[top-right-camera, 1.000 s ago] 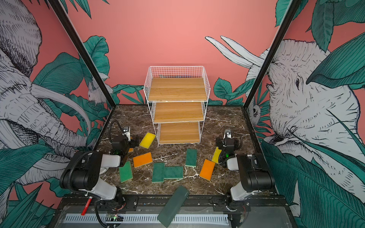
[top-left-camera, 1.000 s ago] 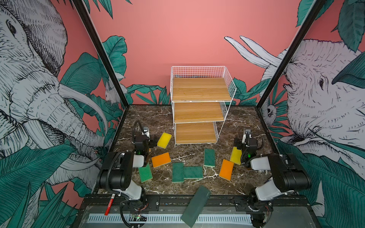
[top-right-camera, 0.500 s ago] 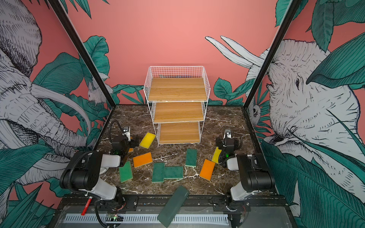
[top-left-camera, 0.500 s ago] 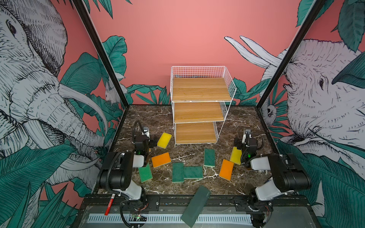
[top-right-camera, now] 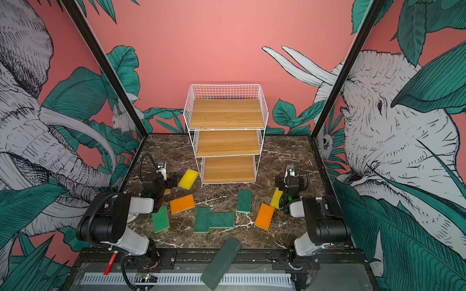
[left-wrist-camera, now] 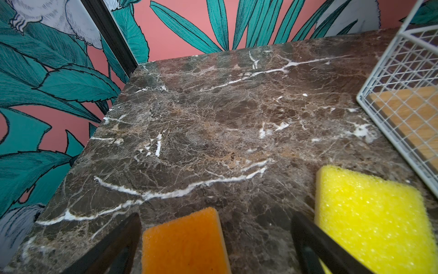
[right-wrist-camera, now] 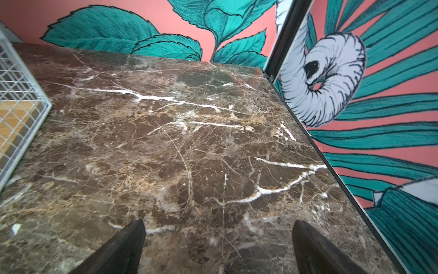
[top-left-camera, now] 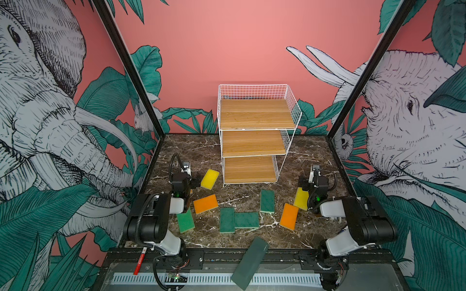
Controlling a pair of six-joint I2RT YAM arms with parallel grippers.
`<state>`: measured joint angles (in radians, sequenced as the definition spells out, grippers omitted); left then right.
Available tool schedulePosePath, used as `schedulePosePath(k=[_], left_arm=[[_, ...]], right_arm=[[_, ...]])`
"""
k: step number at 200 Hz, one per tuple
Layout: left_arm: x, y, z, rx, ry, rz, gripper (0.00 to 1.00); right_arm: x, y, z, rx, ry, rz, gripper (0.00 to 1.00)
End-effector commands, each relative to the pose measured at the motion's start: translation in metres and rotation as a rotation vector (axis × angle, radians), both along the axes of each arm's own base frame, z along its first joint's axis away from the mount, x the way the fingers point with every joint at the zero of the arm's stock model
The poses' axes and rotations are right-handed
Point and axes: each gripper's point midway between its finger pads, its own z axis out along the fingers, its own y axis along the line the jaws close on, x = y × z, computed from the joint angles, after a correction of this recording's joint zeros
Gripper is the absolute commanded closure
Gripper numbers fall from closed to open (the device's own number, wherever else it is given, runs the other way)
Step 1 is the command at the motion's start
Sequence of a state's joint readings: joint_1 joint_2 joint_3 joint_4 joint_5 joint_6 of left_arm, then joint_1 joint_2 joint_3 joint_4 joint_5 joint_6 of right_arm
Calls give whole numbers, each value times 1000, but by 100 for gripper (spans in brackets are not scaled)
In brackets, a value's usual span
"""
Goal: Arrange cleaning sponges on a shelf
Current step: Pick up the cleaning sponge at the middle-right of the table.
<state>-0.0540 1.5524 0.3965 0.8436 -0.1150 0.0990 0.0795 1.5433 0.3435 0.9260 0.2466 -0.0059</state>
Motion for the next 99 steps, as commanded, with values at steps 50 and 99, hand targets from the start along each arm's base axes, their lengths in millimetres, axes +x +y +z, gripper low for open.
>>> schedulePosePath(k=[50,99], left_arm=[[-7,0,66,-21,-21,6,0],[-23,12,87,-120,9,123,1]], right_arm=[[-11,3,50,40,-60,13,1],[-36,-2,70,88,34,-40,1]])
